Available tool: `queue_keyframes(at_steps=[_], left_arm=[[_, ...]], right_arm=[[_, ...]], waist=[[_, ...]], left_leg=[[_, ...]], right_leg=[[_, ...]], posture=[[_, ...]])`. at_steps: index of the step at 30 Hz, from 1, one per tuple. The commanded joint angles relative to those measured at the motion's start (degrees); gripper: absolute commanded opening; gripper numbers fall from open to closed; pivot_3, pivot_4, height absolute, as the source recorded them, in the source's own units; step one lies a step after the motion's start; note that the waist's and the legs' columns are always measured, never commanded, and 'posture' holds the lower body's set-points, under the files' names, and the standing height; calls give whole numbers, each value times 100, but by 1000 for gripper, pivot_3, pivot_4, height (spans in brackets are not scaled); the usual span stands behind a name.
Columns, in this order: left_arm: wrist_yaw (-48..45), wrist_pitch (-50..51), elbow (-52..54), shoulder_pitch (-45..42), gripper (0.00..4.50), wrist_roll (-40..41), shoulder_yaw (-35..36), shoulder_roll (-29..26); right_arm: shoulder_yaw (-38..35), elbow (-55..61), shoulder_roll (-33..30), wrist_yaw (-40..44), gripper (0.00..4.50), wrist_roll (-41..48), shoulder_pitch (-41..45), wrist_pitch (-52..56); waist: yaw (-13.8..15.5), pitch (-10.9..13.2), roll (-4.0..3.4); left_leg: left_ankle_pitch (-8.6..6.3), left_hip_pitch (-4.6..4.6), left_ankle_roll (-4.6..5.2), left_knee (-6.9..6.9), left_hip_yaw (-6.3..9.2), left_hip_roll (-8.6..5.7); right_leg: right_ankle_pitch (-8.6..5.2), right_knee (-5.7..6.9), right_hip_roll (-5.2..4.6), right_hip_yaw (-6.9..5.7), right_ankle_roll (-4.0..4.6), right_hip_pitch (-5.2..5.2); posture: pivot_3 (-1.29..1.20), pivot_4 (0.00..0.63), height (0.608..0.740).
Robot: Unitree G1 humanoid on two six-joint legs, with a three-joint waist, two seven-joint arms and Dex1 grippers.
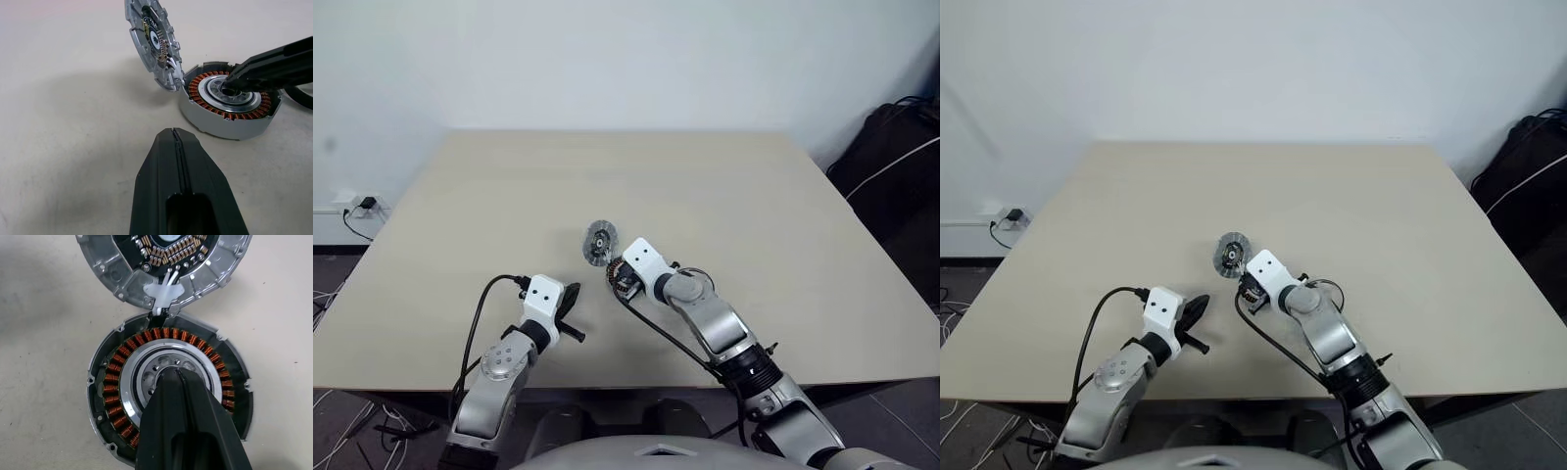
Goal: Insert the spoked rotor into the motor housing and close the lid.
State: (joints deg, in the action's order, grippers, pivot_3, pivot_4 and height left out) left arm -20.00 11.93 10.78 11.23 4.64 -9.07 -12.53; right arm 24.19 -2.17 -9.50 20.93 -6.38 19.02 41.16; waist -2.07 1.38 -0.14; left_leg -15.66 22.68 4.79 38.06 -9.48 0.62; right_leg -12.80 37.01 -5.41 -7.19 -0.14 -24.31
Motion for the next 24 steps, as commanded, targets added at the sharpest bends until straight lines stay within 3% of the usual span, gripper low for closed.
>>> queue_keyframes(at_steps=[1, 24], left_arm=[[11, -47, 88, -81, 0, 7, 46, 8], [5, -42, 62, -68, 0, 5, -7, 46]], right_arm=[[-122, 19, 27, -38, 17, -30, 172, -174], [-388, -306, -35, -166, 17, -44, 196, -305]], waist=[[0, 0, 0], [2, 0, 0]], left_leg=[[0, 0, 0, 0, 0, 0], [3, 0, -5, 2, -1, 0]], right_leg=[[0, 0, 0, 0, 0, 0], [1, 0, -3, 1, -8, 1]], posture=[[0, 0, 740], [0, 0, 740]])
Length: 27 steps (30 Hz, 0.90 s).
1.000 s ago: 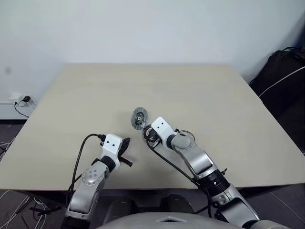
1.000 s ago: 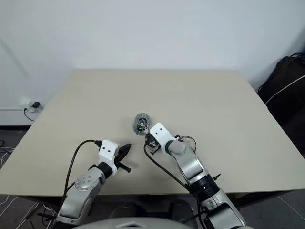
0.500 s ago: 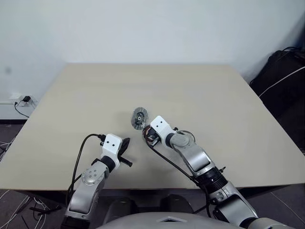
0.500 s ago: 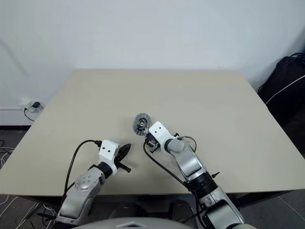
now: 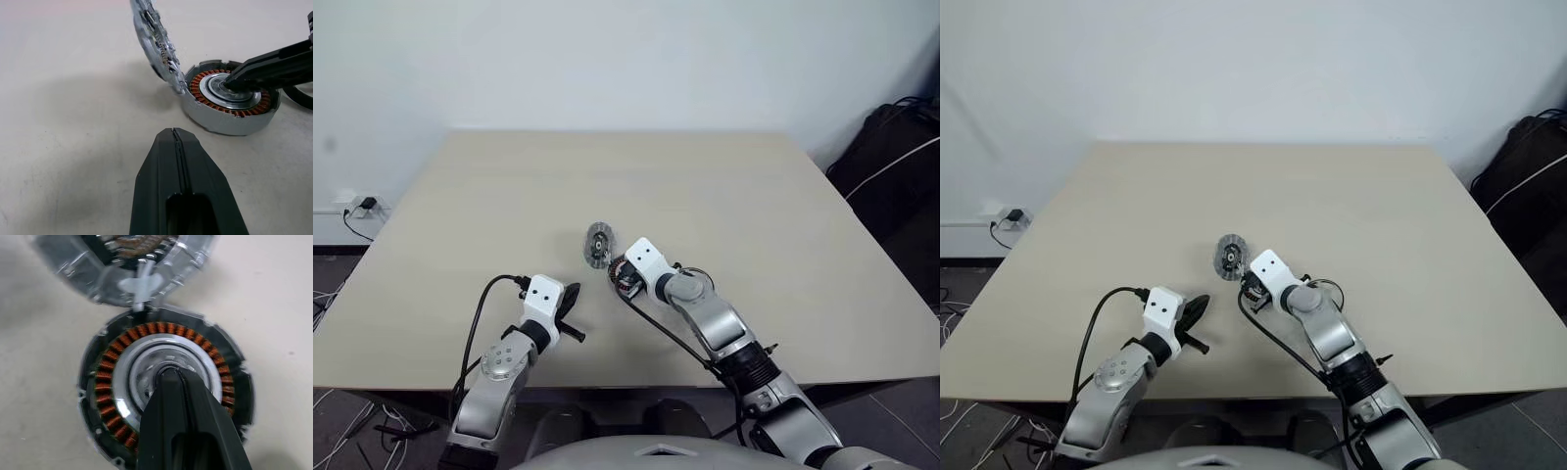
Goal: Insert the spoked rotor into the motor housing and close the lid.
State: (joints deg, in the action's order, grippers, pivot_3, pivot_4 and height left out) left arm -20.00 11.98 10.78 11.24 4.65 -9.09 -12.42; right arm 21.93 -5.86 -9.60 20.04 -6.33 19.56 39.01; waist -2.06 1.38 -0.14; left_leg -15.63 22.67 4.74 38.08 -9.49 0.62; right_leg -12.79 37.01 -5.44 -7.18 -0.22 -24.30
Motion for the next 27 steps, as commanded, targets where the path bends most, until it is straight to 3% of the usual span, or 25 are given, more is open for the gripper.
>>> queue_keyframes(at_steps=[1, 27], left_arm=[[4, -47, 62, -69, 0, 4, -7, 36], [39, -56, 77, -14, 0, 7, -5, 51]], right_arm=[[-172, 93, -17, -62, 17, -30, 129, -101], [-48, 199, 99, 97, 17, -40, 106, -105]], waist=[[0, 0, 0], [-2, 0, 0]], left_leg=[[1, 0, -1, 0, 0, 0], [1, 1, -2, -5, 1, 0]], right_leg=[[0, 0, 0, 0, -1, 0], [0, -1, 1, 0, 5, -4]], posture=[[0, 0, 740], [0, 0, 740]])
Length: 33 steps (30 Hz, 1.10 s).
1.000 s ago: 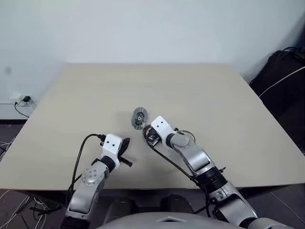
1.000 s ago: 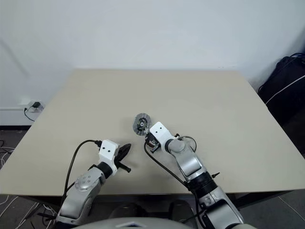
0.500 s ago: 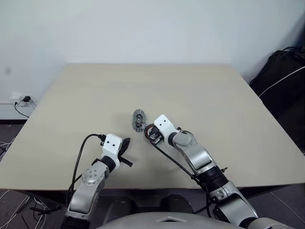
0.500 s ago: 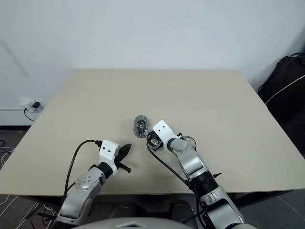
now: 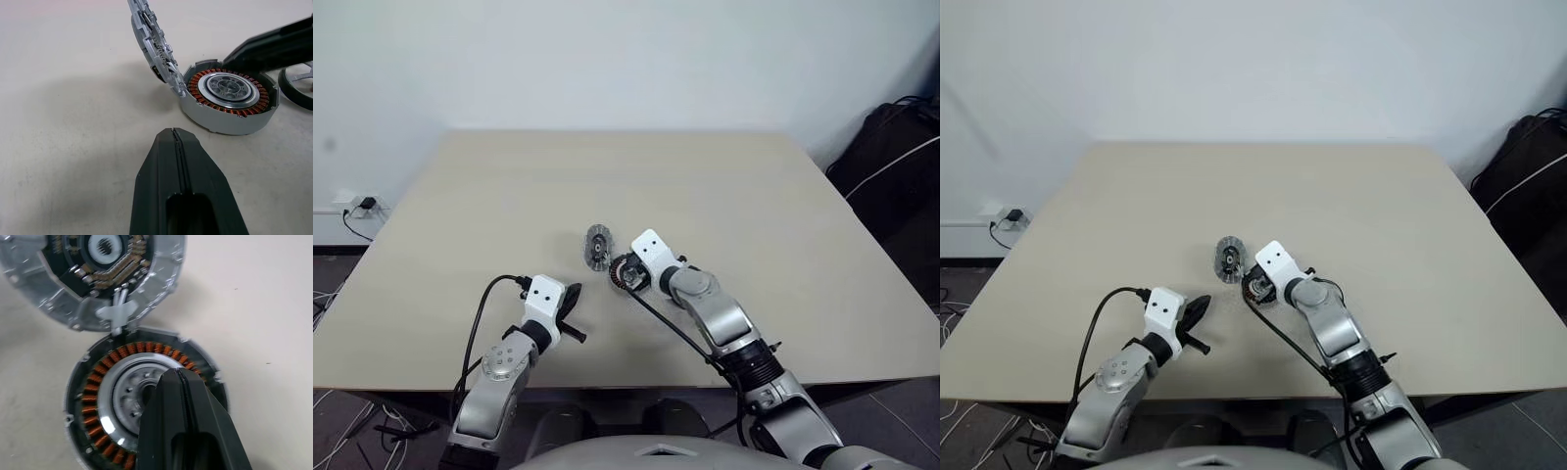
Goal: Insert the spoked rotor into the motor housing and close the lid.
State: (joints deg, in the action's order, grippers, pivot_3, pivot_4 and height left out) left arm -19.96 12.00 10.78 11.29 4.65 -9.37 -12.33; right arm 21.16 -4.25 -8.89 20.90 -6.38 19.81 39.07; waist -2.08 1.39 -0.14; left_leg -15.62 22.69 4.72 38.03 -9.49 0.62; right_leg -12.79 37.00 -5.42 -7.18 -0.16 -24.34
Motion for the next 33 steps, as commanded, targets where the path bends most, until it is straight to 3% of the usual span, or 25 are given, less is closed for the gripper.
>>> queue_keyframes(at_steps=[1, 33], left_arm=[[38, -58, 86, -7, 0, 7, 24, 42], [-25, -39, 55, -48, 0, 6, -12, 13]], right_arm=[[39, 32, 32, 14, 17, -35, 76, -108], [80, 24, 88, -125, 17, -129, -167, -275]], waist=[[0, 0, 0], [0, 0, 0]], left_leg=[[0, 0, 0, 0, 0, 0], [0, -1, 0, -3, 0, 1]], right_leg=[[0, 0, 0, 0, 0, 0], [-2, -1, 0, 0, -1, -1]], posture=[[0, 0, 740], [0, 0, 740]])
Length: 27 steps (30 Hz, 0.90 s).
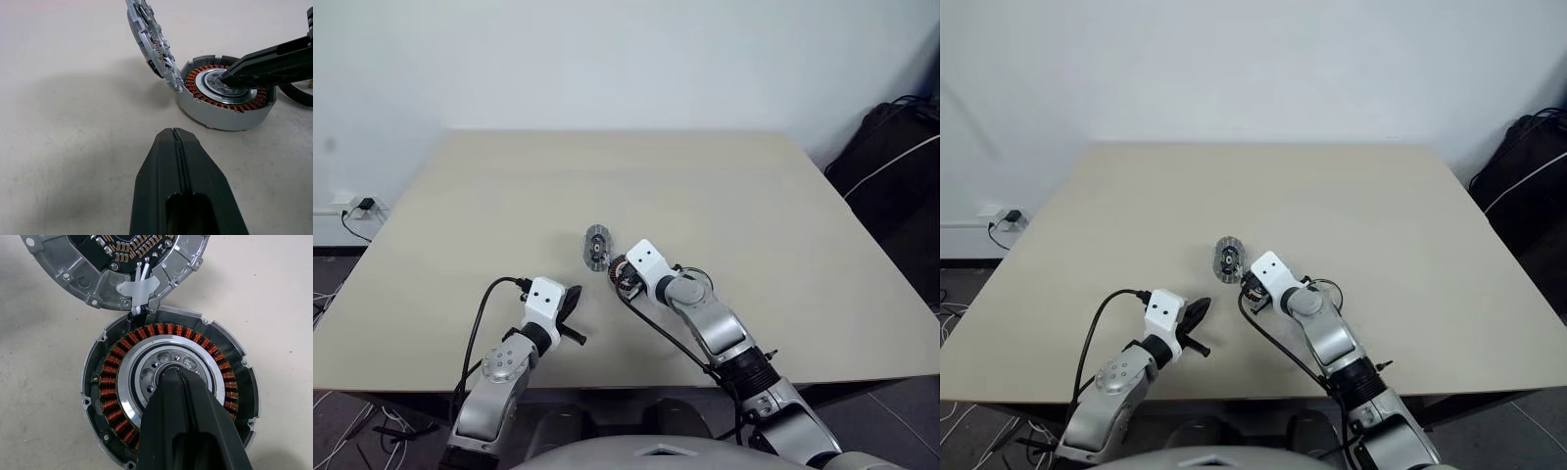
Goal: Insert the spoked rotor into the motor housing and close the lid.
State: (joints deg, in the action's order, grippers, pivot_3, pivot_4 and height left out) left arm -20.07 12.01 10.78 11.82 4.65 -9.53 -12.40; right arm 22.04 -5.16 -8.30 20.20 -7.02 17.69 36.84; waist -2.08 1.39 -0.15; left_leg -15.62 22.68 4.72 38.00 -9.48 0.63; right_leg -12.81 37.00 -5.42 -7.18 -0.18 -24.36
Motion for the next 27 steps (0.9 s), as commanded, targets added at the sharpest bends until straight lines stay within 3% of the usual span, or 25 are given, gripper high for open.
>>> queue_keyframes(at_steps=[1, 21, 27], left_arm=[[-16, -38, 57, -100, 0, 7, 4, 17], [34, -47, 53, -58, 0, 9, 5, 84], [25, -46, 35, -56, 0, 2, -3, 109]], right_arm=[[-10, 106, 26, -79, 17, -85, 51, -58], [971, 300, -653, 955, 17, -613, 747, 921], [1052, 564, -656, 815, 17, -827, 814, 880]], waist=[[0, 0, 0], [22, -1, 1], [21, -1, 1]], left_leg=[[0, 0, 0, 0, 0, 0], [-1, 1, 1, 1, 2, 0], [-1, 2, 2, 0, 3, 0]], right_leg=[[0, 0, 0, 0, 0, 0], [4, -4, -4, -2, 7, 2], [2, -3, -3, -3, 7, 0]], posture=[[0, 0, 740], [0, 0, 740], [0, 0, 740]])
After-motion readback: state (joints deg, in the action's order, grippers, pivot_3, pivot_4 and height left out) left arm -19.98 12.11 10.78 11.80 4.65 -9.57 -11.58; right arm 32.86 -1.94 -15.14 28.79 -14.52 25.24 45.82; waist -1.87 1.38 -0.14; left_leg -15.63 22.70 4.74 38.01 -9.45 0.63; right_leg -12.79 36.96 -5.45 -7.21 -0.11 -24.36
